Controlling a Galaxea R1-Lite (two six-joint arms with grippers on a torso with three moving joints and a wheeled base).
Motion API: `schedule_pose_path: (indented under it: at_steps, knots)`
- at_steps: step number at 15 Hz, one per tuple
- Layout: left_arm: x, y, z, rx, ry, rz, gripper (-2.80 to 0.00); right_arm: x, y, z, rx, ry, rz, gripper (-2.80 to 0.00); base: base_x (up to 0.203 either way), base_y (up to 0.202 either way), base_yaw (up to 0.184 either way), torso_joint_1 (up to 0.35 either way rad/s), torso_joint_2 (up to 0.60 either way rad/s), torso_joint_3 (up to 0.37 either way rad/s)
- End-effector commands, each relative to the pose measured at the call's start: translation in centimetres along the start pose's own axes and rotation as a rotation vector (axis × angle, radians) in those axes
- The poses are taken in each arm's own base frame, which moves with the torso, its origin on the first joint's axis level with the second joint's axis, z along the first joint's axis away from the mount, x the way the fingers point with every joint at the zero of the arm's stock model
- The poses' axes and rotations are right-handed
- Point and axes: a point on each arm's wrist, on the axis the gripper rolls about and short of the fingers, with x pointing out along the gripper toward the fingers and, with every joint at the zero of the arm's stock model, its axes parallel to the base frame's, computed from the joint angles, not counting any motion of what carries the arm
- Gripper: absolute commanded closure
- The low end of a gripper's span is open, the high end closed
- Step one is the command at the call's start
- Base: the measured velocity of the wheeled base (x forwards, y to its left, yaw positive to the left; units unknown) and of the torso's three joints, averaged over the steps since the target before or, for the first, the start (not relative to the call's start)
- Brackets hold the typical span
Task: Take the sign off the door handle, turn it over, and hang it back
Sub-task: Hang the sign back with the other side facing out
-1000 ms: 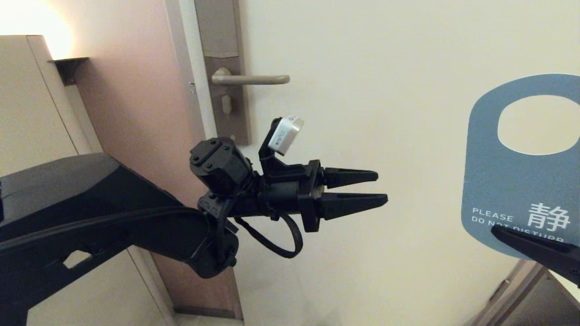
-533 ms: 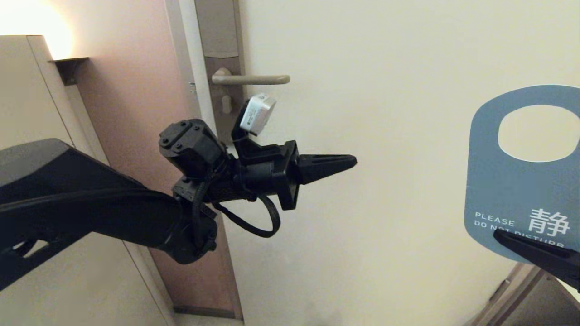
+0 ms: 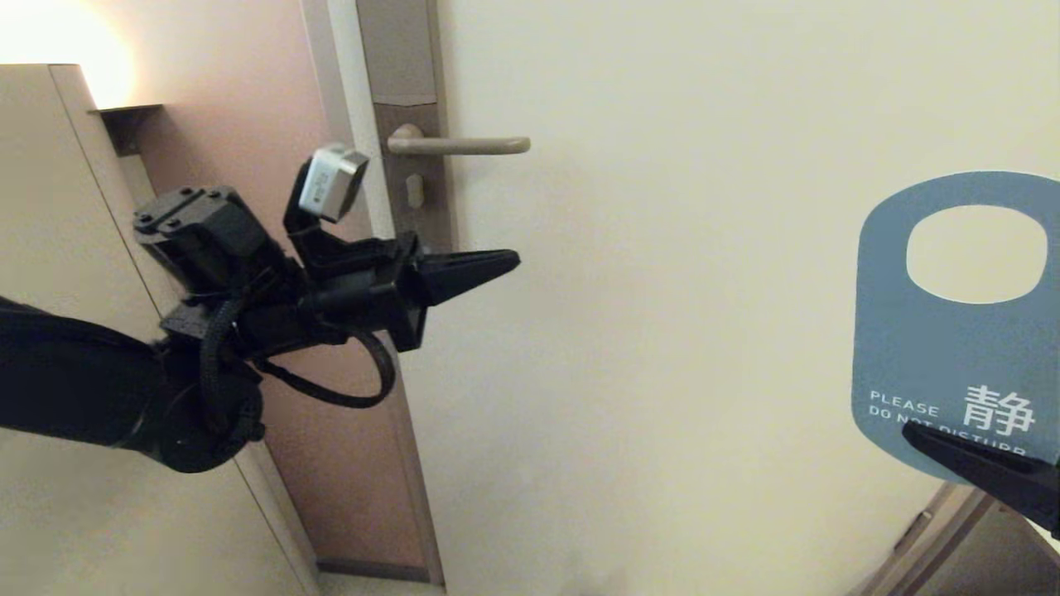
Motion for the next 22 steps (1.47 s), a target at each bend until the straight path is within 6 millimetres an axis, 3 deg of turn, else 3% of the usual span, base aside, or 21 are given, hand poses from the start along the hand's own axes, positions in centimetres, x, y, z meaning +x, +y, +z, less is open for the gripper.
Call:
schedule_pose_path:
  at_steps: [1,8,13,18,22]
  knots:
    - [-2.5,-1.0,1.7,0.053,-0.005,0.054,0.0,0.0,0.0,-0.3,0.002,0.012,-0.016,0.0,0.0,0.0,0.0,0.0,0.0,0.0]
    - [-10.2,-4.0,-0.4,0.145,0.085,0.538,0.0,0.0,-0.1,-0.8,0.008,0.039,-0.082,0.0,0.0,0.0,0.0,0.0,0.0,0.0]
    - [-15.4,-7.8,-2.1,0.24,0.173,0.94,0.0,-0.4,0.0,-1.1,0.006,0.042,-0.128,0.0,0.0,0.0,0.0,0.0,0.0,0.0]
    - [-16.9,-14.0,-3.9,0.248,0.181,1.13,0.0,-1.6,0.3,-1.9,0.0,0.028,-0.17,0.0,0.0,0.0,0.0,0.0,0.0,0.0]
    - [-17.6,-17.0,-4.4,0.268,0.173,1.344,0.0,-1.9,0.4,-2.1,0.001,0.023,-0.18,0.0,0.0,0.0,0.0,0.0,0.0,0.0]
